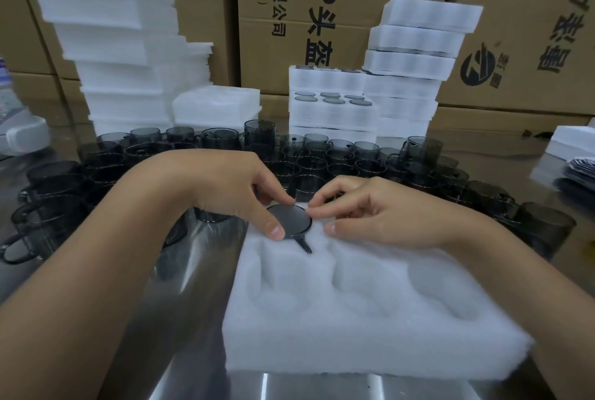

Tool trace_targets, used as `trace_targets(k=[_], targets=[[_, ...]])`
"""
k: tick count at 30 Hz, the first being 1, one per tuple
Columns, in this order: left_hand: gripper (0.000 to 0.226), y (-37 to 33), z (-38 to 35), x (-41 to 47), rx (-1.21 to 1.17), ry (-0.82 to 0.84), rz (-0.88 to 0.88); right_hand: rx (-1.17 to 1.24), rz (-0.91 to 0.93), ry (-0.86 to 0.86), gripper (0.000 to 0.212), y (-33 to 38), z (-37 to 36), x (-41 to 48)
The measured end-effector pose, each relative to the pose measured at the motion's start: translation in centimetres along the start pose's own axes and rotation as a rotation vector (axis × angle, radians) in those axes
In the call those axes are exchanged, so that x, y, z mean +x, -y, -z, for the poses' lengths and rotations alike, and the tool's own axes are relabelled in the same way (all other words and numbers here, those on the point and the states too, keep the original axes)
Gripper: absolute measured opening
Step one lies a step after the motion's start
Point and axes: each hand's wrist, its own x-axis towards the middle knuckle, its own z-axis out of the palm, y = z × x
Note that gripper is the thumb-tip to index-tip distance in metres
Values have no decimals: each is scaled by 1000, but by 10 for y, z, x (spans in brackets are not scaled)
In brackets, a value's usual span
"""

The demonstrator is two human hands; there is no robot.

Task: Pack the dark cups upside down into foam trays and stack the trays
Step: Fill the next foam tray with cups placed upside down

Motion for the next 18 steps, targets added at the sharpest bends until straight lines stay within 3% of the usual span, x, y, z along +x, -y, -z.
trace_targets(k=[5, 9, 12, 18], targets=[[61, 2, 1, -1, -10, 29, -38, 11, 18, -59, 22, 1, 0, 0], [47, -2, -5, 2, -103, -110, -83, 136, -7, -445, 22, -2, 10, 4], [18, -12, -22, 16, -238, -309, -169, 192, -99, -689, 23, -10, 31, 1], [9, -24, -59, 39, -277, -442, -266, 18, -264, -694, 19, -33, 46, -5]])
